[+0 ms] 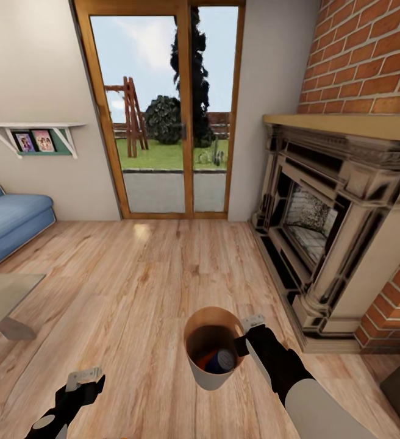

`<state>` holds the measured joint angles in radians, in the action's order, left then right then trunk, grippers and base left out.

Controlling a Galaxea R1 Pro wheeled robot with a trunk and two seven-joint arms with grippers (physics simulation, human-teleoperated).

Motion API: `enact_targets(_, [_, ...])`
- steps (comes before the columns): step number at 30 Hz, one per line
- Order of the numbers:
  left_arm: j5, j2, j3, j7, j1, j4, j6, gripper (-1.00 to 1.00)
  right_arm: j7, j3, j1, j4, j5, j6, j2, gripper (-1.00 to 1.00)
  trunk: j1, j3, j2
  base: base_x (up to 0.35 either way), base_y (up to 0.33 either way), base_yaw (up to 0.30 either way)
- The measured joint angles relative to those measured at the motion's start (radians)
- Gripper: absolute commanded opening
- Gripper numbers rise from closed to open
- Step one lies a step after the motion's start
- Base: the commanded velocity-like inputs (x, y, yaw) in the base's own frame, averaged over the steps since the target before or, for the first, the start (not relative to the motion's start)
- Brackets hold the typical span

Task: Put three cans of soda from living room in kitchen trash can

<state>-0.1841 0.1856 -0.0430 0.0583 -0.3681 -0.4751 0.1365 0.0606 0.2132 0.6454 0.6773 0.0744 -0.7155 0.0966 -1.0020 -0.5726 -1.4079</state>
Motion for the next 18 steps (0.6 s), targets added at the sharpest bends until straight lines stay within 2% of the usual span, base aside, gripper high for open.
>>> enact_targets(14, [0.000, 0.000, 0.000, 0.000, 0.000, -0.004, 0.000, 1.00, 0.000, 0.000, 0.000, 0.000, -0.001, 0.000, 0.001, -1.00, 0.000, -0.023, 0.000, 0.010, 0.000, 0.000])
enact_targets(18, [0.000, 0.000, 0.000, 0.000, 0.000, -0.005, 0.000, 1.00, 0.000, 0.000, 0.000, 0.000, -0.001, 0.000, 0.001, -1.00, -0.015, -0.042, -0.028, 0.000, 0.000, 0.000])
